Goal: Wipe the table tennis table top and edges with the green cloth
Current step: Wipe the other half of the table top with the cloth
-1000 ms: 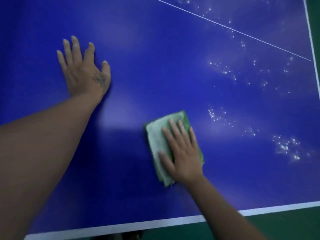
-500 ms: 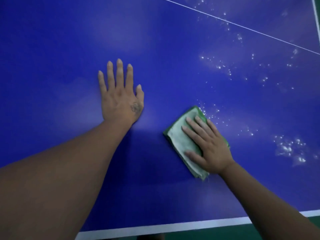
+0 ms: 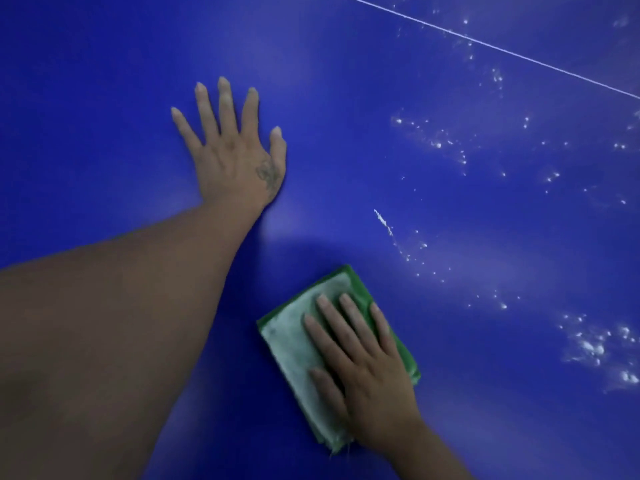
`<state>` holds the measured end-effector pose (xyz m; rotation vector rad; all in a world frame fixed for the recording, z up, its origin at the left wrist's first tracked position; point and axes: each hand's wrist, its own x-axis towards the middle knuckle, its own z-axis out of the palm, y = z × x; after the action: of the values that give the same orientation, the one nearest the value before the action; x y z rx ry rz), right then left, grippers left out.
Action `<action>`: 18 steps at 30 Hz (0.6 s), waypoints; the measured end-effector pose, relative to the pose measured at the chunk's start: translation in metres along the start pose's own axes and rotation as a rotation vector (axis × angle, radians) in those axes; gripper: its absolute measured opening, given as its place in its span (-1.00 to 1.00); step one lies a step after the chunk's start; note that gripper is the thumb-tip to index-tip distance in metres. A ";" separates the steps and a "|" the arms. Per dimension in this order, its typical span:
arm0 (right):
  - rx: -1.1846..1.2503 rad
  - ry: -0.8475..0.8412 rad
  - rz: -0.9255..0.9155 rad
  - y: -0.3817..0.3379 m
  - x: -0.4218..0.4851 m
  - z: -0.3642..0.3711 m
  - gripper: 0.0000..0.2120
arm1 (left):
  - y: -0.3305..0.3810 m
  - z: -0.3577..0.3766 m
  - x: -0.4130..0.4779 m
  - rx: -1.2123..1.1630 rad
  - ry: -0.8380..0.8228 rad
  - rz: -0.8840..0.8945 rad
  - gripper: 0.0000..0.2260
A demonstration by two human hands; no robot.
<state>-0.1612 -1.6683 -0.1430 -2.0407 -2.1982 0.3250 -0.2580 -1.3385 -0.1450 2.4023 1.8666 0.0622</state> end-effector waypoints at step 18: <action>0.022 0.150 0.160 0.082 0.162 -0.025 -0.42 | 0.001 -0.003 0.006 -0.136 0.100 -0.075 -0.52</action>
<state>-0.0892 -1.4995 -0.1470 -2.1579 -1.9430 0.2027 -0.2556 -1.3331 -0.1425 2.2763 1.9247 0.2994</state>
